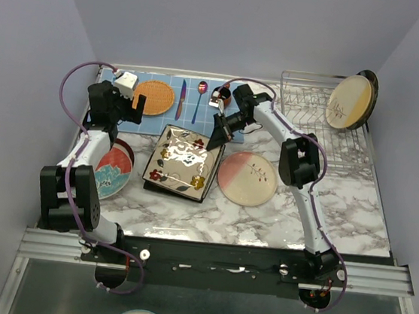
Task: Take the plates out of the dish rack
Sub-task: Place the plate at the center of the board.
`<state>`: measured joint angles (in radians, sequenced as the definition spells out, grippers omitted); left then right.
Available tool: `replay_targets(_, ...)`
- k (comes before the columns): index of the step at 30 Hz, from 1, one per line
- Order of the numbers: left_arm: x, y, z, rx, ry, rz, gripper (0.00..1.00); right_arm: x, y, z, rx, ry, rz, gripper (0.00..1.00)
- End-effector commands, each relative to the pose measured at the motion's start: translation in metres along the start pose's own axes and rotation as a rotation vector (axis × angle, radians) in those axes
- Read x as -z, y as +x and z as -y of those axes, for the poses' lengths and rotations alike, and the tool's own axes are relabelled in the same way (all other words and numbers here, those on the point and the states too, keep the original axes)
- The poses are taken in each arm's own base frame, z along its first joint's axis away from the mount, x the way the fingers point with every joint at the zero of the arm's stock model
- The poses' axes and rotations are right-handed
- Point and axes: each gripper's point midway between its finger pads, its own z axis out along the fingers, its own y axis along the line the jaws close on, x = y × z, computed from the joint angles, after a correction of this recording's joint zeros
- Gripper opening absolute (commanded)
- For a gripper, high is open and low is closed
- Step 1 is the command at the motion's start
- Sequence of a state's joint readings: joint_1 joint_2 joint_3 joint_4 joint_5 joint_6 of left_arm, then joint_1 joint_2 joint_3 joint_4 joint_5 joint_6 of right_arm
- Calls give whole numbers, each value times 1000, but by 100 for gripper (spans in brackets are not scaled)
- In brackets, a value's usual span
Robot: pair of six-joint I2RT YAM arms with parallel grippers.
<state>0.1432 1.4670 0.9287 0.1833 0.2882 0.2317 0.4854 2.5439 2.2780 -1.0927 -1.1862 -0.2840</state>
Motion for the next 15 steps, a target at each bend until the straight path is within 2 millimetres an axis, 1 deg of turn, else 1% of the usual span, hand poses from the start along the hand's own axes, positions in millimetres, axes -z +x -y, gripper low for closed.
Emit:
replay_targets(1, 5, -2, 2, -10, 12, 12, 98, 0, -15, -29, 41, -106, 37, 22)
replay_targets(6, 6, -2, 3, -16, 15, 13, 98, 0, -15, -26, 46, -87, 32, 23)
replay_targets(10, 7, -2, 3, -20, 13, 14, 98, -1, -12, -21, 42, -65, 24, 29)
replay_targets(15, 7, 1, 3, -24, 15, 7, 98, 0, -10, -11, 44, -23, 14, 30)
